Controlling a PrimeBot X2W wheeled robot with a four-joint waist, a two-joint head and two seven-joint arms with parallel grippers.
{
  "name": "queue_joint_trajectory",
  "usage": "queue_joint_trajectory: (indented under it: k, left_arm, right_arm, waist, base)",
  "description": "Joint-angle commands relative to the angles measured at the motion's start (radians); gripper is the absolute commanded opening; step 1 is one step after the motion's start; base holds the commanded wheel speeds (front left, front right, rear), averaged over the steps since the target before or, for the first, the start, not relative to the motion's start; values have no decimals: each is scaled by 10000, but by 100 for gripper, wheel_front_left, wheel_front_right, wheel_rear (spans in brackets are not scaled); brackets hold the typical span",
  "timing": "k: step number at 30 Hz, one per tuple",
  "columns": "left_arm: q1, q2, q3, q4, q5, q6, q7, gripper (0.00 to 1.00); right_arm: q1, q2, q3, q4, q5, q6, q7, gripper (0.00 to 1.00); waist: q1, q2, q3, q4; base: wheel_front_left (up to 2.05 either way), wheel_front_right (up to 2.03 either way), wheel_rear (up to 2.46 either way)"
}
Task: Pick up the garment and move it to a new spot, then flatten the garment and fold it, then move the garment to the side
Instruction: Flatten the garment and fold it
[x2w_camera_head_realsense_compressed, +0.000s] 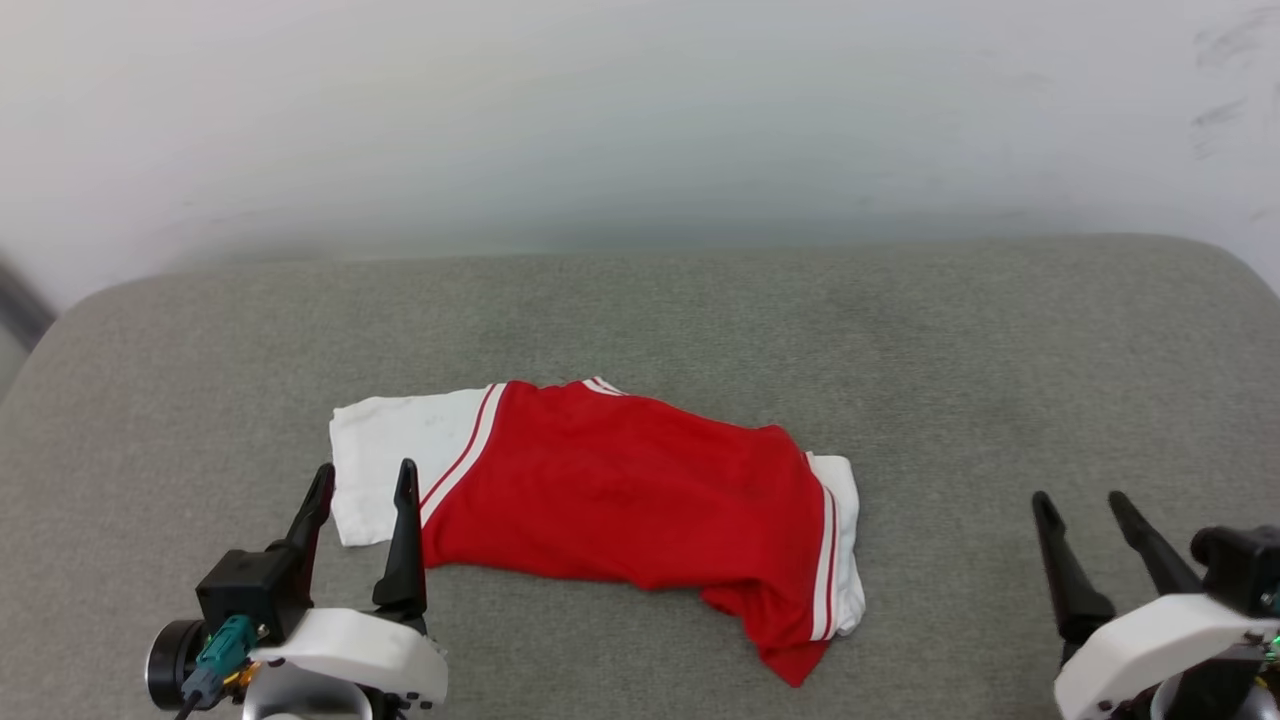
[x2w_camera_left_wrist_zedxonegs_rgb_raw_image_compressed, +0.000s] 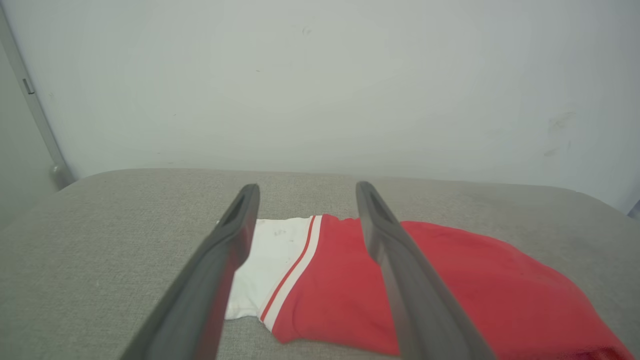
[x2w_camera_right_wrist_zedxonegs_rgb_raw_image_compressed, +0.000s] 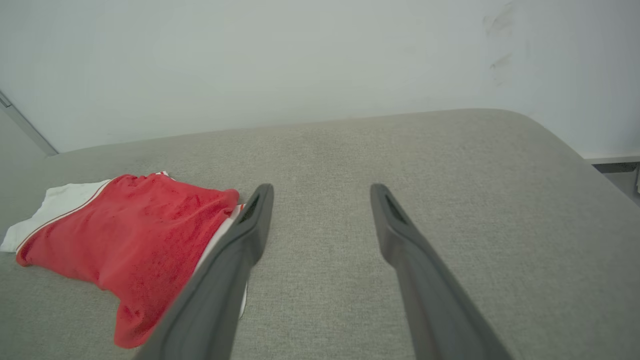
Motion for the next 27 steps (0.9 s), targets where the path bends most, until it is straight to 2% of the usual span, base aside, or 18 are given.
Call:
queue_joint_trajectory:
  k: [1, 5, 11, 13, 19, 27]
  left_arm:
    - [-216, -47, -3, -42, -2, -68, -78, 100]
    - [-451, -196, -95, -22, 70, -136, -163, 100]
    - [-793, -515, -234, 38, 177, -228, -280, 100]
    - [-864, -581, -239, 142, 178, -265, -315, 100]
    - [-1103, -797, -168, 376, 196, -414, -360, 100]
    - [-1218, -1002, 39, 678, 280, -598, -412, 100]
  right_arm:
    - [-281, -143, -264, 204, 100, -3, 490, 100]
    - [-794, -717, -253, 729, 537, -3, 1878, 100]
    - [-1516, -1835, 959, 1336, 1638, -3, 4770, 100]
    - [-1723, -2107, 1353, 1408, 1901, -3, 5356, 100]
    - [-2194, -2383, 2389, 1990, 2423, -3, 6084, 100]
    - [-2337, -2250, 3416, 3851, 3028, -3, 6286, 100]
  waist:
    - [-1, 0, 191, 234]
    - [-1, 0, 531, 658]
    - [-1, 0, 1050, 1276]
    - [-1, 0, 1217, 1461]
    - [-1, 0, 1550, 1749]
    - [-1, 0, 1728, 1862]
  base:
    - [0, 0, 0]
    - [0, 0, 0]
    - [0, 0, 0]
    - [0, 0, 0]
    - [0, 0, 0]
    - [0, 0, 0]
